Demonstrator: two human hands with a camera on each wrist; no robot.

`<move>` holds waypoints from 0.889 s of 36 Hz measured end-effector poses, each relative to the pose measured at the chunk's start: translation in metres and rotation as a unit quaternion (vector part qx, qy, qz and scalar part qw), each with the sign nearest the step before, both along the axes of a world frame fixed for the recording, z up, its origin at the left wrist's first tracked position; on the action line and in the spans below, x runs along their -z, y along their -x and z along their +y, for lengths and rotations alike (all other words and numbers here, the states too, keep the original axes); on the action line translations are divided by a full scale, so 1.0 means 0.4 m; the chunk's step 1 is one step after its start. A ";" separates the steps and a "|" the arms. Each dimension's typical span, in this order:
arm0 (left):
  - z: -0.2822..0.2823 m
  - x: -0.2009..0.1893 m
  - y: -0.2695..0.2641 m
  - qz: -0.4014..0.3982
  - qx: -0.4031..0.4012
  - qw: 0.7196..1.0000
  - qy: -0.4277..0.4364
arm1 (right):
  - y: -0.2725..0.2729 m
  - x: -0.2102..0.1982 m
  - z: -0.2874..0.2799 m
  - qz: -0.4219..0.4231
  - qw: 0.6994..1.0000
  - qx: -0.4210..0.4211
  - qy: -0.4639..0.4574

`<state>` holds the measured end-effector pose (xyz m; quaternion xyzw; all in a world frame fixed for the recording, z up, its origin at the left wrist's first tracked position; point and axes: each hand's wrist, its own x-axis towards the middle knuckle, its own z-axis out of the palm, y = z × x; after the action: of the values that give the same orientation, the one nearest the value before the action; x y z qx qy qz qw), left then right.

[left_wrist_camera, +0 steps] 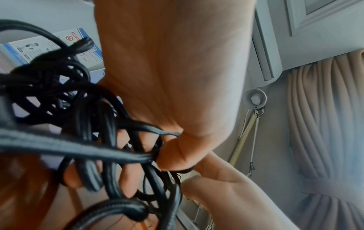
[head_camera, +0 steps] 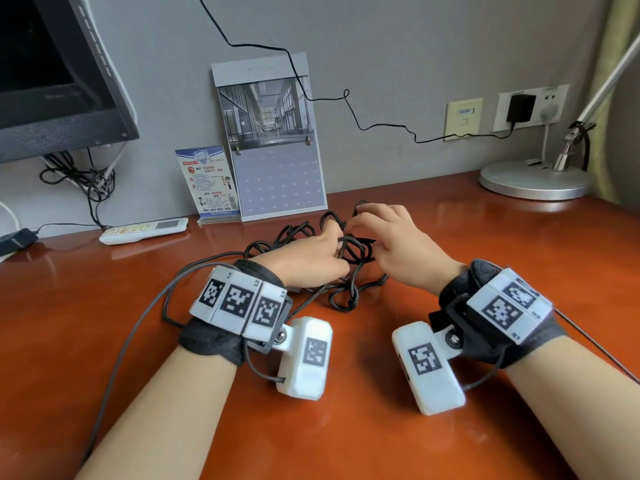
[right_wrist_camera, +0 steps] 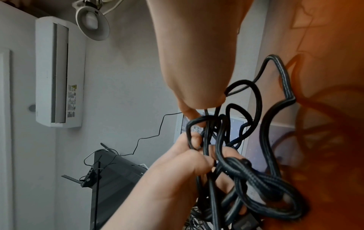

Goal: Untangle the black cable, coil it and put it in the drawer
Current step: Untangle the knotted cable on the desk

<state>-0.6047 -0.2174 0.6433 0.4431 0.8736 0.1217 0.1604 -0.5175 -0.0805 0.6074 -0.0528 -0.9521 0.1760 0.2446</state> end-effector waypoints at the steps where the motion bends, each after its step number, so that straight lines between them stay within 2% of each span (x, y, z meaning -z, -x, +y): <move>1: 0.000 0.001 0.000 0.005 0.002 1.000 0.003 | -0.002 -0.002 0.000 -0.002 1.000 -0.001 0.005; 4: 0.000 0.002 0.001 0.017 0.009 1.000 0.005 | -0.004 -0.002 0.001 0.000 1.000 -0.021 0.012; 7: 0.000 0.002 -0.001 0.027 0.017 1.000 -0.001 | -0.001 0.002 0.004 -0.033 0.998 -0.055 0.028; 9: -0.001 0.000 -0.002 0.030 0.018 0.999 -0.005 | 0.002 0.003 0.005 -0.031 0.998 -0.043 0.018; 15: -0.002 -0.005 -0.005 0.020 0.010 1.000 -0.003 | 0.005 -0.001 0.035 0.012 0.986 0.125 -0.112; 17: -0.004 -0.008 -0.008 0.013 0.001 1.000 -0.005 | 0.004 -0.004 0.058 0.076 0.967 0.192 -0.146; 20: -0.008 -0.013 -0.013 0.022 -0.012 1.000 -0.002 | -0.016 -0.025 0.102 0.177 0.925 0.319 -0.110; 24: -0.012 -0.020 -0.016 0.026 -0.014 1.000 0.008 | -0.066 -0.037 0.161 0.137 0.907 0.398 0.010; 26: -0.009 -0.019 -0.013 0.024 -0.013 1.000 0.005 | -0.076 -0.032 0.173 0.092 0.909 0.406 0.028; 29: -0.005 -0.008 -0.006 0.014 -0.019 1.000 0.003 | -0.066 -0.025 0.170 0.047 0.920 0.388 -0.029; 32: -0.002 -0.002 -0.006 0.010 -0.017 0.999 0.025 | -0.051 -0.039 0.130 0.067 0.954 0.281 -0.086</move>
<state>-0.6022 -0.2184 0.6441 0.4248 0.8855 0.0982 0.1608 -0.4970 -0.0286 0.6229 -0.2849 -0.8918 0.0208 0.3509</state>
